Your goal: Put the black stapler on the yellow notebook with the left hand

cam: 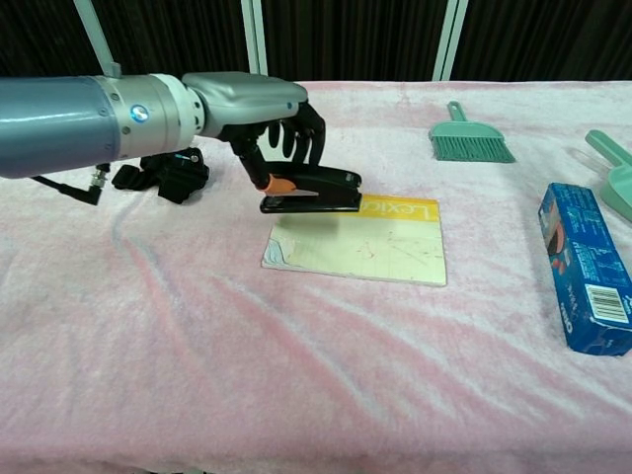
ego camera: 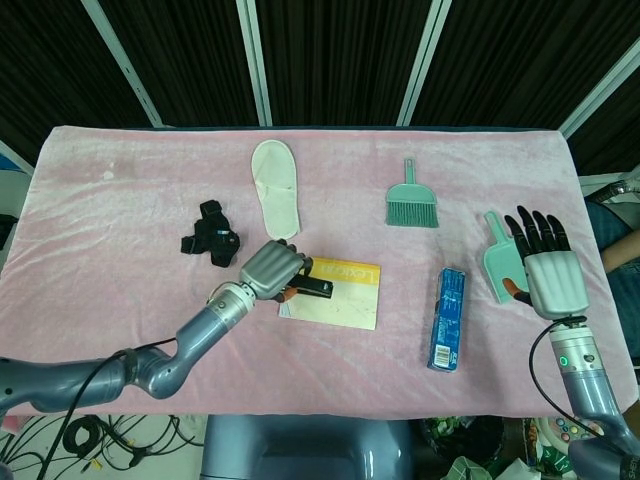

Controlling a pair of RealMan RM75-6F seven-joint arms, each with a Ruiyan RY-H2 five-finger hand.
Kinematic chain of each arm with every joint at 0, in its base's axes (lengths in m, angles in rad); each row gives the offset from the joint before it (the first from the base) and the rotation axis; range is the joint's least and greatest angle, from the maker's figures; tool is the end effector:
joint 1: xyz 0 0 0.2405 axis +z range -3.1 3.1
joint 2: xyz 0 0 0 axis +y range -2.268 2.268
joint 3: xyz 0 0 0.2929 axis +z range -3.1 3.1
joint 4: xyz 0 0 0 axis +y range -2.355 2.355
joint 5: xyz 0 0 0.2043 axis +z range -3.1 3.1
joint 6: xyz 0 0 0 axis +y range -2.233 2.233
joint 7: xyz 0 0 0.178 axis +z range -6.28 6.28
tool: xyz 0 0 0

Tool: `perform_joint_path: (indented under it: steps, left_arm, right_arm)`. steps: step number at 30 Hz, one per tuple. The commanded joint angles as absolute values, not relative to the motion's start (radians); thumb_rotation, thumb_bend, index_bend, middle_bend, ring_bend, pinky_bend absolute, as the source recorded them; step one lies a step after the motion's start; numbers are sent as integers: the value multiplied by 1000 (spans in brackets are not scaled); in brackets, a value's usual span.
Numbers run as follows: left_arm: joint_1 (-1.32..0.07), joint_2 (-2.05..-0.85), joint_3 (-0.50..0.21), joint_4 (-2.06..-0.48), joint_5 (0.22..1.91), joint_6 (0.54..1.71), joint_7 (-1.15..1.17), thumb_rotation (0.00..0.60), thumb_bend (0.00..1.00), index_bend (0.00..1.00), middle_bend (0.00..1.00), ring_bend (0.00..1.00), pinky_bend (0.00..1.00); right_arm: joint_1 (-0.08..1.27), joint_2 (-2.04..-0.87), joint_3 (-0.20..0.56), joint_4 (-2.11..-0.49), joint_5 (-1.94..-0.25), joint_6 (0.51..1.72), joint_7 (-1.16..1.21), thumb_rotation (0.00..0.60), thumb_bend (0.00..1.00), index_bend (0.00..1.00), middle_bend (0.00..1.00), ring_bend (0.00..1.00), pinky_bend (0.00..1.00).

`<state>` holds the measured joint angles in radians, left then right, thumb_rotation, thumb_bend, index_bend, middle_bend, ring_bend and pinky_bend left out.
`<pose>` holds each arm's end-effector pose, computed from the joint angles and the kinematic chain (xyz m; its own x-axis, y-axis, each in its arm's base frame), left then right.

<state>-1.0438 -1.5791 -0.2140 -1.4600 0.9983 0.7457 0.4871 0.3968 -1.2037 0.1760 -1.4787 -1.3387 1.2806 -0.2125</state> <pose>-0.0519 0.4239 -0.0596 0.6176 0.2418 0.7484 0.6853 -0.6324 -0.3611 -0.2979 -0.3496 0.1650 0.5731 0.0724 0.8163 -0.8093 -0.1067 0.5776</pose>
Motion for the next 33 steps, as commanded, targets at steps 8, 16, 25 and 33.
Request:
perform_joint_path:
  steps: [8,16,25,33]
  left_arm:
    - [-1159,-1718,-231,-1349,834,751,640,600,432,440,503,350,339]
    - [-1190,-1757,-213,-1311,733,783,718,600,106,133,172,72,215]
    - [-1180,-1756,-259,-1371,681,863,694,600,24,50,55,0,73]
    - [-1129,-1618,-249,-1489,738,924,682,600,28,51,56,0,6]
  right_arm:
    - [395,-1198,182,-1483,-1336,1285,-213,600,97,41,0,0,70]
    - [389,-1191,182,-1485,-1339,1293,-205,600,97,41,0,0,70]
    - [386,-1189,183,-1484,-1338,1294,-201,600,98,41,0,0,70]
    - [387,-1190,186,-1488,-1336,1294,-204,600,98,41,0,0,70]
